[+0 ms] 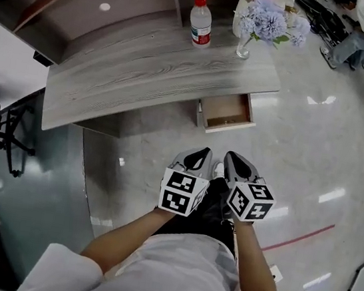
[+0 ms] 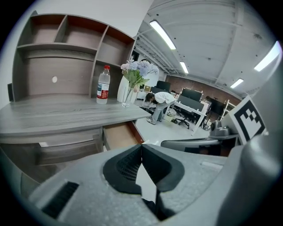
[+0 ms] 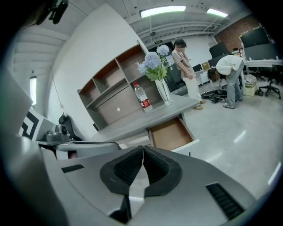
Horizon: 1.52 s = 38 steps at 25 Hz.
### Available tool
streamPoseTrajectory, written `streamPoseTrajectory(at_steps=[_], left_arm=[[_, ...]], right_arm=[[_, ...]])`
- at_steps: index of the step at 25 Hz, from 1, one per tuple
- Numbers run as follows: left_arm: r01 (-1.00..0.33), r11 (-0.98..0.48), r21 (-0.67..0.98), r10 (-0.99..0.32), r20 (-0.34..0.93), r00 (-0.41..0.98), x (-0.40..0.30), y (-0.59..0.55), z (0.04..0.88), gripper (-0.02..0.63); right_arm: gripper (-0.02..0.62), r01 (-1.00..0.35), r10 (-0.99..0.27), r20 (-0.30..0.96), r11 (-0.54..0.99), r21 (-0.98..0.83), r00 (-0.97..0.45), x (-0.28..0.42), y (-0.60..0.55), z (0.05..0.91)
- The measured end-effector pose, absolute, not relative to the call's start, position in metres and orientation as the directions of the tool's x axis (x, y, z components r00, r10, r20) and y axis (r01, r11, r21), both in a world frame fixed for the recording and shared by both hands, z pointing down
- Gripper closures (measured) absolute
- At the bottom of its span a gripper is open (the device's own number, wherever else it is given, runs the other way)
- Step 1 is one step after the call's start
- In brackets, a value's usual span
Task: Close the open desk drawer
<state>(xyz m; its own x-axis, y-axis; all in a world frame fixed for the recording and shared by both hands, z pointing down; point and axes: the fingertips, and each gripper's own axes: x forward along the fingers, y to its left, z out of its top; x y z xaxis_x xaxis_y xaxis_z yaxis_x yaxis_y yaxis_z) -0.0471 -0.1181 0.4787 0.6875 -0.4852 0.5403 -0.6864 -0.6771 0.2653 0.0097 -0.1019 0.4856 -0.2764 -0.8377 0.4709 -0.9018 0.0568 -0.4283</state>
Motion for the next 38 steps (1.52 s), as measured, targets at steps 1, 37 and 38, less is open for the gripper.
streamPoseTrajectory(at_steps=[1, 37, 38], left_arm=[[-0.696, -0.669, 0.262, -0.491, 0.547, 0.678, -0.044, -0.125, 0.484, 0.600], [-0.819, -0.504, 0.276, -0.510, 0.670, 0.540, -0.012, -0.205, 0.559, 0.600], [-0.820, -0.502, 0.274, -0.510, 0.671, 0.537, -0.012, -0.206, 0.559, 0.600]], right_arm=[[0.592, -0.896, -0.835, 0.474, 0.050, -0.442, -0.281, 0.014, -0.107, 0.493], [0.403, -0.403, -0.846, 0.400, -0.248, -0.881, -0.352, 0.067, -0.206, 0.657], [0.403, -0.392, -0.846, 0.403, -0.259, -0.883, -0.349, 0.069, -0.208, 0.659]])
